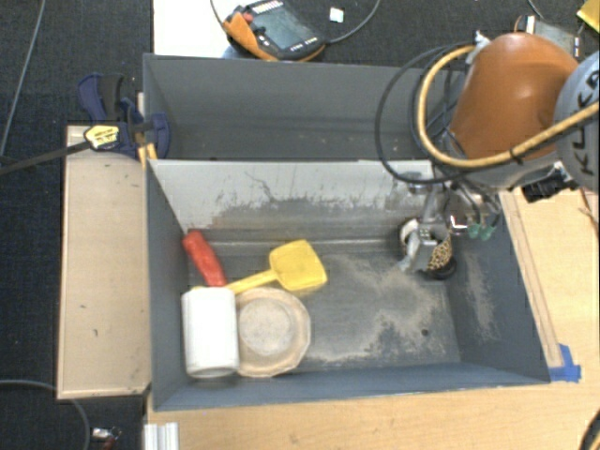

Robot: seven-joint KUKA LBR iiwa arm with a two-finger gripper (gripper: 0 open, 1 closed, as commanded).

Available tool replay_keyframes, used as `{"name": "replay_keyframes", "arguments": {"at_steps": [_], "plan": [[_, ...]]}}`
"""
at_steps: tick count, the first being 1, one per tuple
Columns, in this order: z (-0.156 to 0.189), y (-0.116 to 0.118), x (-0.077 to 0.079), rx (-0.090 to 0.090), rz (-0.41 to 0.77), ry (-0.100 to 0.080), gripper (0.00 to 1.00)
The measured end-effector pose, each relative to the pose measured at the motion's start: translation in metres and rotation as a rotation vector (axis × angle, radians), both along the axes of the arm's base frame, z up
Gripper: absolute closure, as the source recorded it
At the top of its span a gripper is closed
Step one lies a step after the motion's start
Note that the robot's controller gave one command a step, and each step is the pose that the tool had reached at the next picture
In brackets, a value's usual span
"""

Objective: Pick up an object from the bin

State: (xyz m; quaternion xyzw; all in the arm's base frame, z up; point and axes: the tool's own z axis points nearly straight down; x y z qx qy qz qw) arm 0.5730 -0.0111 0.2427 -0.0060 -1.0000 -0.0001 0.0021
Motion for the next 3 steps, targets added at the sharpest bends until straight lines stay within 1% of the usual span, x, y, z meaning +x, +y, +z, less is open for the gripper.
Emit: {"name": "replay_keyframes", "arguments": {"at_steps": [1,2,3], "plan": [[0.005,0.000,0.001,0.000,0.000,-0.008,0.00],[-0.168,0.087,-0.003,0.001,0.011,-0.012,0.00],[-0.082,0.098,-0.007,-0.002,-0.009,-0.024,0.00]]}}
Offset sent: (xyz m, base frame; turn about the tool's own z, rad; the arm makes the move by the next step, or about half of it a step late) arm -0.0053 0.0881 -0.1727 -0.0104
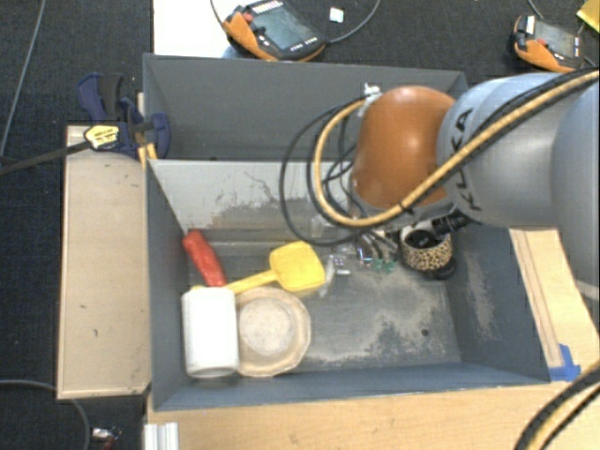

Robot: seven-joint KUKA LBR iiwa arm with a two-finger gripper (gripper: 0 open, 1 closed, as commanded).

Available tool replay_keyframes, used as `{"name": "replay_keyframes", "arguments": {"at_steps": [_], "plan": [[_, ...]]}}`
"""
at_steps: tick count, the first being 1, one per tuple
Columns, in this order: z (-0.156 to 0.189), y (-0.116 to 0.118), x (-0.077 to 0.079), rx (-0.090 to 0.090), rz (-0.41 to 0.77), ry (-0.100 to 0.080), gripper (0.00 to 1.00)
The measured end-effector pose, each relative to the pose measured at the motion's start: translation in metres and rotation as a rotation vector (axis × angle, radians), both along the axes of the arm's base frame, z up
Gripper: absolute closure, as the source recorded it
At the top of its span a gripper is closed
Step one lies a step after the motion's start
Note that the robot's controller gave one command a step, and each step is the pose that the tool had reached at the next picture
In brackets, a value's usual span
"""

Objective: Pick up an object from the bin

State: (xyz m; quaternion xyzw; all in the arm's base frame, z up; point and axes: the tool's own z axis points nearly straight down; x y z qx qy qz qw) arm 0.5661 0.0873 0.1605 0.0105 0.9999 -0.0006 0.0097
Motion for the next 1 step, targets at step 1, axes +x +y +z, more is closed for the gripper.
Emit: {"name": "replay_keyframes", "arguments": {"at_steps": [1], "plan": [[-0.0599,0.0395,-0.0035,0.004,-0.064,0.022,0.00]]}}
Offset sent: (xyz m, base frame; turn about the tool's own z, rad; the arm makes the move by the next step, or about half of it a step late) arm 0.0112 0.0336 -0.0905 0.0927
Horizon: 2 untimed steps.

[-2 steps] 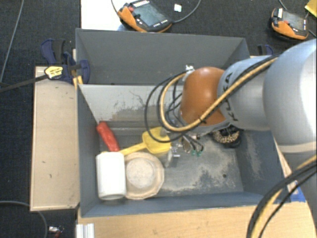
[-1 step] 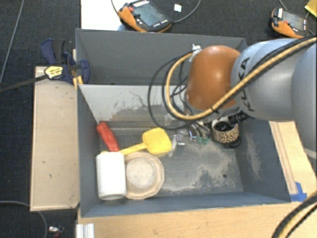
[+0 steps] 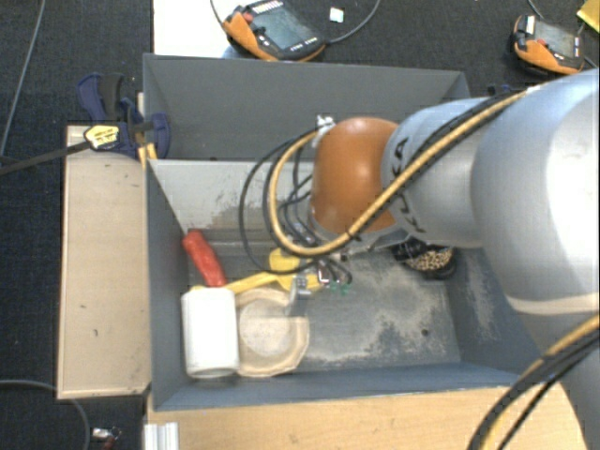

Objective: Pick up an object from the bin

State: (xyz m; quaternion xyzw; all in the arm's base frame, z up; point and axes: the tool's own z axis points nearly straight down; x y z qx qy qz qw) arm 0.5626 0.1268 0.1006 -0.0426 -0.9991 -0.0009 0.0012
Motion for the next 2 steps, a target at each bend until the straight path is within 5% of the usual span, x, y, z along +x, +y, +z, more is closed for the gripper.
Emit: {"name": "replay_keyframes", "arguments": {"at_steps": [1,2], "plan": [[-0.0285,-0.0051,0.0157,-0.001,-0.024,-0.024,0.00],[-0.0257,-0.0148,0.0211,0.006,-0.087,-0.017,1.00]]}}
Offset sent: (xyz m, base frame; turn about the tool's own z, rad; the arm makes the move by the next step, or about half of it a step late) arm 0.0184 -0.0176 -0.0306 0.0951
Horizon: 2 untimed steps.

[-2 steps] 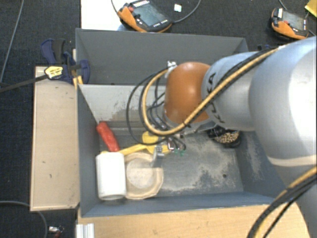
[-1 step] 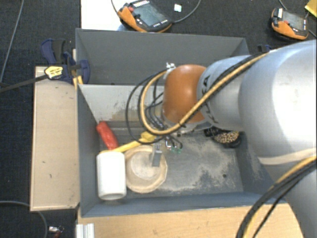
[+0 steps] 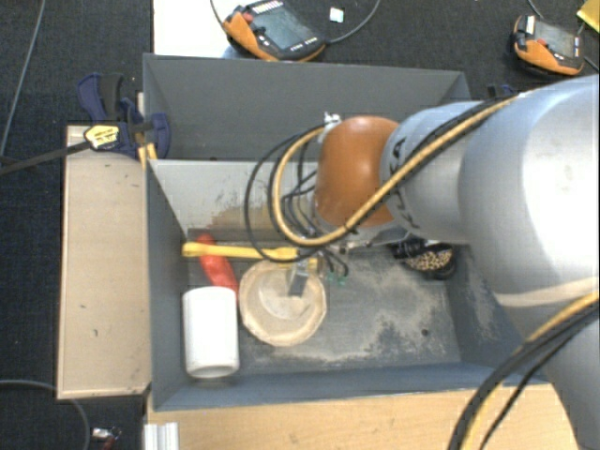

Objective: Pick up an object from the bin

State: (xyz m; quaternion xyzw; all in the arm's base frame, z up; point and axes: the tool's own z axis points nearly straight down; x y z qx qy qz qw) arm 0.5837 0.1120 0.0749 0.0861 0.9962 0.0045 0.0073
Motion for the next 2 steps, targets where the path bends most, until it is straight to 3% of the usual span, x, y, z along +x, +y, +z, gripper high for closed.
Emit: {"name": "replay_keyframes", "arguments": {"at_steps": [1,2], "plan": [[0.000,0.000,0.000,0.000,0.001,0.000,1.00],[0.041,-0.001,-0.002,-0.002,0.003,0.005,1.00]]}}
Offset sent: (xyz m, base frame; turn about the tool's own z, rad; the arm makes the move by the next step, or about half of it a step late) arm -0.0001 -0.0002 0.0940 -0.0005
